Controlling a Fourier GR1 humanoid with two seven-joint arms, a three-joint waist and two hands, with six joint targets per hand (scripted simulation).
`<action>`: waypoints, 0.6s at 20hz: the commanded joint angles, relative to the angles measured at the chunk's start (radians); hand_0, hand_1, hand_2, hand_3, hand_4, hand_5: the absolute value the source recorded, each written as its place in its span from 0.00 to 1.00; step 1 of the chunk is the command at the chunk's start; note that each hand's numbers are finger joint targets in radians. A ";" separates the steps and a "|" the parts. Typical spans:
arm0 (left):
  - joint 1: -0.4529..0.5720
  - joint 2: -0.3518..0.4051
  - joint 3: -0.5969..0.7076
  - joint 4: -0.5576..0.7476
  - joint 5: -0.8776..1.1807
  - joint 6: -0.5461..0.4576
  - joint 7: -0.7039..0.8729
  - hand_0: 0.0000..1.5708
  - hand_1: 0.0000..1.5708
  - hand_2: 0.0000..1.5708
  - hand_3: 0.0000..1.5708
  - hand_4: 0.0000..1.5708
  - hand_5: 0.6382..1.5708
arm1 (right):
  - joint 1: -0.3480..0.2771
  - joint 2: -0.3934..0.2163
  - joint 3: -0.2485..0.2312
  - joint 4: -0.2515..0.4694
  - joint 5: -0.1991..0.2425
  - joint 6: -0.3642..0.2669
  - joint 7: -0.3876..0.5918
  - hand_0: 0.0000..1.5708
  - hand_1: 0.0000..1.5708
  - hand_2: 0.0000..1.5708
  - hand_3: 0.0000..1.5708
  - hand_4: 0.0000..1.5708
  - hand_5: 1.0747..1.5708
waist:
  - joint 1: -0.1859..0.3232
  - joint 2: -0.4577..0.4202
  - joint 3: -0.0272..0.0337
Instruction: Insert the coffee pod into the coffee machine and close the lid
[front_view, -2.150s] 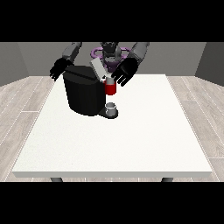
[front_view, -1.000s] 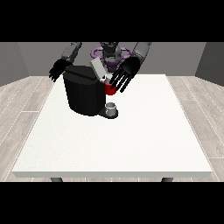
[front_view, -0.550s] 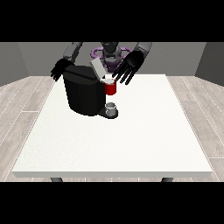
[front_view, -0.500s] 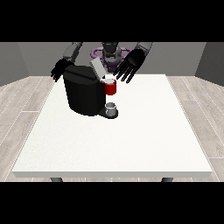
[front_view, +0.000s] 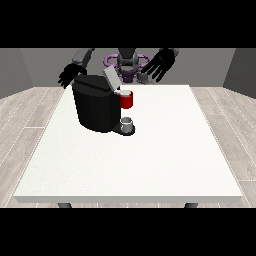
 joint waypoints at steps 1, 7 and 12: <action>0.096 -0.051 0.123 -0.012 0.152 0.000 -0.078 0.00 0.00 0.00 0.00 0.16 1.00 | 0.074 0.000 -0.013 -0.001 -0.011 0.009 -0.026 0.00 0.00 0.00 0.00 0.27 1.00 | 0.054 -0.068 -0.0013; 0.259 -0.171 0.155 -0.036 0.244 -0.015 -0.086 0.00 0.00 0.00 0.00 0.00 1.00 | 0.146 -0.027 -0.046 0.001 -0.031 0.026 -0.035 0.00 0.00 0.00 0.00 0.31 1.00 | 0.126 -0.212 0.0003; 0.322 -0.179 0.213 -0.039 0.329 -0.047 -0.041 0.00 0.00 0.00 0.00 0.14 1.00 | 0.150 -0.054 0.038 -0.085 0.020 0.067 0.035 0.00 0.00 0.00 0.00 0.25 1.00 | 0.140 -0.282 -0.0002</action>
